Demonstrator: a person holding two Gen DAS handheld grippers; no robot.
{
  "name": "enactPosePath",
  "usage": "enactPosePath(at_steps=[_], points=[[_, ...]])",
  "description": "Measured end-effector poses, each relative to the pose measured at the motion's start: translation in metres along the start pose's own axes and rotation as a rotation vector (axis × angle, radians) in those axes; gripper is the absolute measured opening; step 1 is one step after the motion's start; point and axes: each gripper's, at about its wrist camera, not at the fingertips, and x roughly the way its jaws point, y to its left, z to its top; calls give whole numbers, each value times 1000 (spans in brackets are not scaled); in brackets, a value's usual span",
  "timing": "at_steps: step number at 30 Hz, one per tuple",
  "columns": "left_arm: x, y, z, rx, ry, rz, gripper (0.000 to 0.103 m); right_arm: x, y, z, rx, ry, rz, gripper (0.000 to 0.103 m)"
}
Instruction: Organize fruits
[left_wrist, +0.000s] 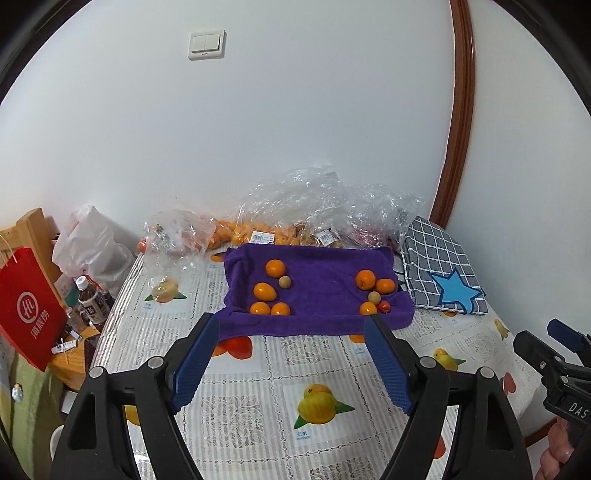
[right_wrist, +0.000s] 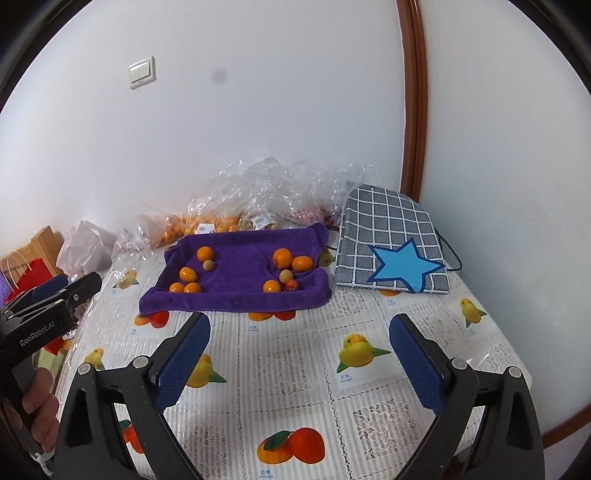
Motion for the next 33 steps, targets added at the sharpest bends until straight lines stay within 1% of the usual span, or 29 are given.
enactPosePath(at_steps=[33], points=[[-10, 2, 3, 8, -16, 0, 79, -11, 0, 0, 10, -17, -27, 97]])
